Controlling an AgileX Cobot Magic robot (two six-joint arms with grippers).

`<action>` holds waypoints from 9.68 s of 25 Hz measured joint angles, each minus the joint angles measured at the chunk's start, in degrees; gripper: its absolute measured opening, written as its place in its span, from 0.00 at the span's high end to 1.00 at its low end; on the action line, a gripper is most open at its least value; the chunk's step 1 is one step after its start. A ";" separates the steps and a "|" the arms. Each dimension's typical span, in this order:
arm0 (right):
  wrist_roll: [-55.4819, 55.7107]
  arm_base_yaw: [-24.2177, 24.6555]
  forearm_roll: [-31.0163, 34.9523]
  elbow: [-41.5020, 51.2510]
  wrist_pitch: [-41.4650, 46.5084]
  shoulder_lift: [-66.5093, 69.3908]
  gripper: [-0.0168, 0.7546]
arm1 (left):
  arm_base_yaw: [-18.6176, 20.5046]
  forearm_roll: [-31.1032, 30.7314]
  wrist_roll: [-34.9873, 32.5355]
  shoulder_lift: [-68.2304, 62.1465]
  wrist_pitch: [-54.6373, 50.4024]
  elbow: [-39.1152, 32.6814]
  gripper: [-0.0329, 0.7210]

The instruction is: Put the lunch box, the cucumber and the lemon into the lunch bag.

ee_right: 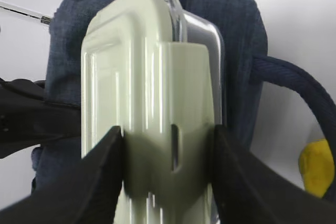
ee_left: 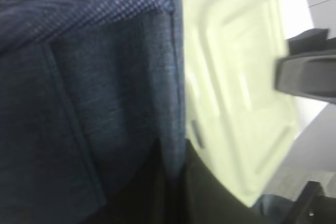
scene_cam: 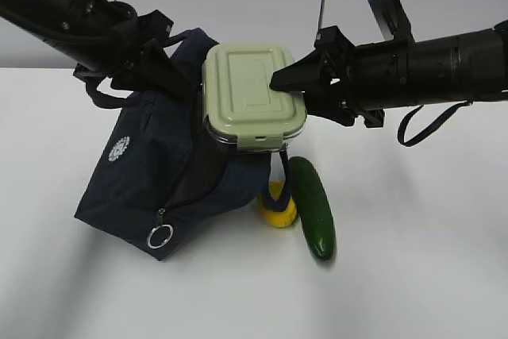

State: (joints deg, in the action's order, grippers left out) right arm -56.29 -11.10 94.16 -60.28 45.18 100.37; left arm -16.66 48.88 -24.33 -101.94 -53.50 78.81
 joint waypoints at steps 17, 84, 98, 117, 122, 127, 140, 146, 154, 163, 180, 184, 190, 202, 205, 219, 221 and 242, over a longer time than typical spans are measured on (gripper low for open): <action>-2.78 -0.35 1.22 0.00 -3.41 0.13 0.49 | 0.12 15.41 -5.74 0.00 -1.85 0.00 0.97; -6.81 -5.88 8.83 -9.69 -3.35 18.80 0.47 | 0.12 24.18 -9.94 -8.16 0.70 0.00 0.97; -11.96 -3.82 8.24 -9.69 6.87 18.80 0.47 | 1.93 24.62 -9.94 -8.16 -0.84 0.00 0.97; 8.52 -3.32 -30.35 -23.41 11.27 13.94 0.47 | 5.75 24.65 -9.94 -8.16 -4.55 0.00 0.97; 19.96 -3.32 -41.98 -29.73 16.52 13.03 0.47 | 5.93 24.65 -9.12 -8.16 -6.00 0.00 0.97; 30.44 -3.32 -53.38 -34.70 22.66 13.03 0.47 | 6.71 24.65 -8.64 -8.19 -7.06 0.00 0.97; 44.29 -3.32 -70.49 -39.60 24.92 13.03 0.47 | 10.96 18.71 -6.08 -8.19 -8.95 0.27 0.97; 46.80 -3.32 -74.72 -39.60 24.96 13.03 0.47 | 13.36 11.50 -3.65 -8.19 -9.04 0.26 0.97; 46.94 -3.32 -75.51 -39.60 24.96 13.03 0.47 | 16.70 7.74 -2.71 -8.19 -9.77 0.26 0.97; 58.93 -3.87 -82.95 -39.60 25.05 13.03 0.47 | 17.31 4.54 -2.61 -8.19 -10.78 0.43 0.97; 72.78 -5.42 -85.62 -26.37 24.81 8.34 0.47 | 17.44 -0.49 -1.71 -8.19 -11.13 0.52 0.97; 75.92 -6.83 -86.15 -21.16 20.84 6.89 0.47 | 17.44 -0.49 -1.60 -8.19 -11.13 0.52 0.97; 79.14 -6.92 -85.71 -20.60 14.29 6.89 0.47 | 17.44 -0.66 -1.50 -8.19 -11.13 0.52 0.97; 79.90 -6.92 -86.19 -20.46 12.47 11.14 0.30 | 17.44 -0.89 -1.50 -8.19 -11.30 0.52 0.97; 79.90 -6.92 -86.19 -20.46 11.35 12.00 0.28 | 17.44 -1.15 -1.50 -8.19 -11.52 0.52 0.97; 79.90 -6.92 -86.78 -20.46 8.77 18.70 0.27 | 17.44 -2.30 -1.50 -8.19 -12.29 0.52 0.97; 79.90 -6.92 -86.66 -20.46 8.54 19.30 0.27 | 17.44 -2.41 -1.50 -8.19 -12.34 0.52 0.97; 79.90 -6.92 -86.44 -20.46 6.19 19.79 0.39 | 17.44 -2.41 -1.50 -8.19 -12.60 0.52 0.97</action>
State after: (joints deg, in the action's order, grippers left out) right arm 23.62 -18.02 7.72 -80.74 51.37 120.16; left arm 0.78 46.46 -25.82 -110.14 -66.10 79.32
